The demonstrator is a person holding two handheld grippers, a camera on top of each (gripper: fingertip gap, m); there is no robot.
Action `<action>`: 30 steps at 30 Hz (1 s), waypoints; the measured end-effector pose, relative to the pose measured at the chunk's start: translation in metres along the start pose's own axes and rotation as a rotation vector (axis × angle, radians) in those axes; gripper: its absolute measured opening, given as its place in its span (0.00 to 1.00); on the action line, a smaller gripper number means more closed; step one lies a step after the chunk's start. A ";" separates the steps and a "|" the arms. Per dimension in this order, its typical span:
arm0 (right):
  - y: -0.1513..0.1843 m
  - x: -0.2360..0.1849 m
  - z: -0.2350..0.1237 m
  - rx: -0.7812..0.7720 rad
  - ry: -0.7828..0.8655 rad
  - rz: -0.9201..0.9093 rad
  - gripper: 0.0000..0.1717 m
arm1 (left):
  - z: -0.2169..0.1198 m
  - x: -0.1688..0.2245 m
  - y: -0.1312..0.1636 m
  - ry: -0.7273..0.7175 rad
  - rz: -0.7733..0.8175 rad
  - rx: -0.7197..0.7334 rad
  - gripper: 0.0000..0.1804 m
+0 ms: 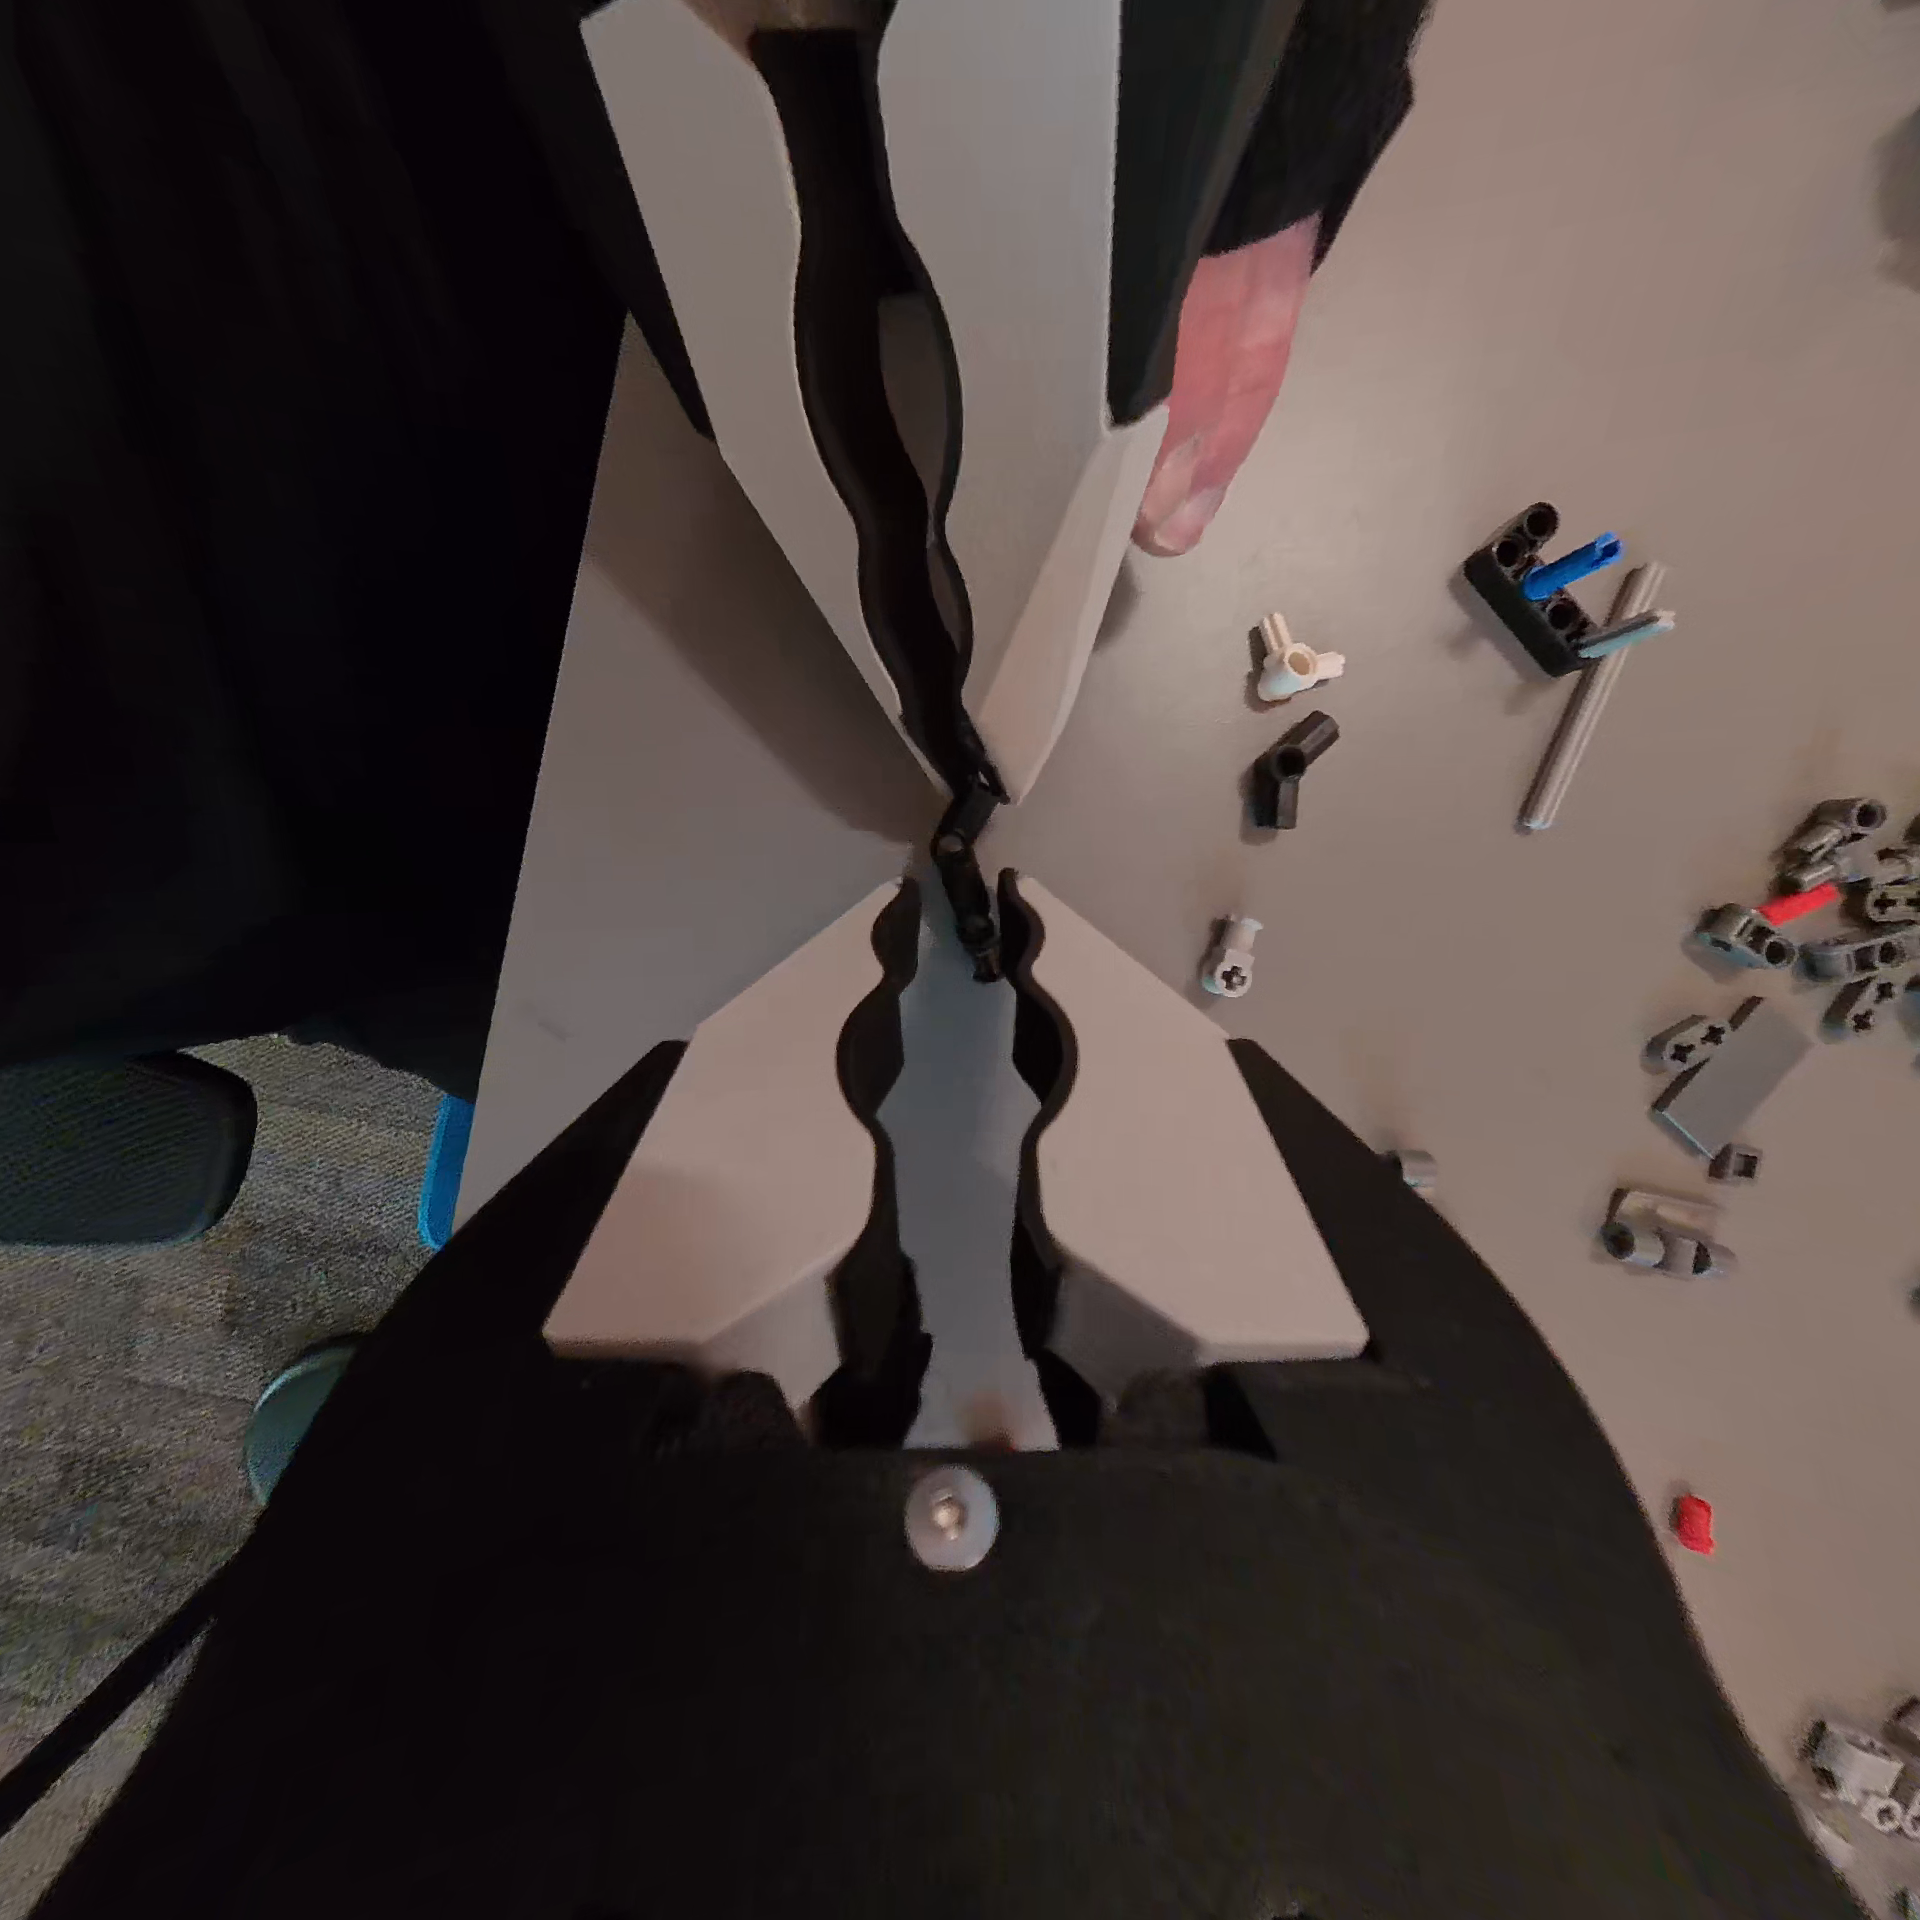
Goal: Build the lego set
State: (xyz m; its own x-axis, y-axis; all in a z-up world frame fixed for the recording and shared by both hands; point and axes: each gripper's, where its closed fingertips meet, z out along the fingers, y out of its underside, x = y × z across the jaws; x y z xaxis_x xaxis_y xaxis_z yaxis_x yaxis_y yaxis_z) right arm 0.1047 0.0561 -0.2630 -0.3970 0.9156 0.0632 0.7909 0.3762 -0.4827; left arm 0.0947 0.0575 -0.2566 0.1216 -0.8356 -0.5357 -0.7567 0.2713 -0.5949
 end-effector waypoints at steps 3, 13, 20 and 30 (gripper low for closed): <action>0.000 0.003 -0.003 0.024 0.034 -0.003 0.07 | 0.002 0.000 0.002 0.016 0.002 -0.008 0.02; 0.003 0.002 0.001 0.045 0.045 -0.027 0.02 | 0.006 -0.001 0.009 0.050 0.011 -0.034 0.00; 0.002 0.005 -0.007 0.090 0.057 0.009 0.07 | -0.013 -0.018 0.021 -0.036 -0.035 -0.066 0.00; 0.004 0.004 -0.001 0.086 0.058 0.032 0.04 | -0.018 -0.039 0.062 -0.071 -0.155 -0.216 0.02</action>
State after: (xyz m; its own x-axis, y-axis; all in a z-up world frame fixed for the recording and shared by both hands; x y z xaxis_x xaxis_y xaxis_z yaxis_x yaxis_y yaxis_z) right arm 0.1067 0.0611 -0.2643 -0.3430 0.9344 0.0957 0.7584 0.3357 -0.5587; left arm 0.0315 0.0981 -0.2613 0.2859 -0.8216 -0.4932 -0.8439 0.0280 -0.5357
